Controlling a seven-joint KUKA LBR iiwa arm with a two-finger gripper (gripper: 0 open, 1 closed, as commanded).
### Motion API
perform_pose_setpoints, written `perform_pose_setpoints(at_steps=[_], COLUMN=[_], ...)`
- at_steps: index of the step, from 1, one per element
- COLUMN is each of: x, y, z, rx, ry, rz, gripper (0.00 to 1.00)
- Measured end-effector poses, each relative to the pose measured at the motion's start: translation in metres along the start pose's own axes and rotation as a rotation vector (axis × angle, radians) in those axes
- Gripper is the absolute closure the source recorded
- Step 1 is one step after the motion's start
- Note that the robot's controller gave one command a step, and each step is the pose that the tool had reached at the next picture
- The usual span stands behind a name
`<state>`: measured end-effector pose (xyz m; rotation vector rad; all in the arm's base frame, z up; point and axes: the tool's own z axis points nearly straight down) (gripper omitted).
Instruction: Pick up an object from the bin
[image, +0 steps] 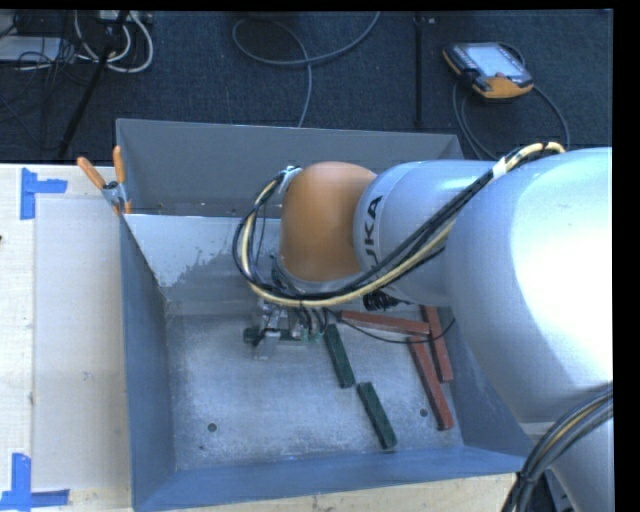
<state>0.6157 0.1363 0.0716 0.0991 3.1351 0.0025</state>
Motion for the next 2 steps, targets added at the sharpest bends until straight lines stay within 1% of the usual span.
perform_pose_setpoints(at_steps=[1,2], x=[0.0,0.032], y=[0.0,0.028], z=[0.0,-0.16], rx=[0.0,0.0], ry=[0.0,0.0], rz=[0.0,-0.137], gripper=[1.0,1.0])
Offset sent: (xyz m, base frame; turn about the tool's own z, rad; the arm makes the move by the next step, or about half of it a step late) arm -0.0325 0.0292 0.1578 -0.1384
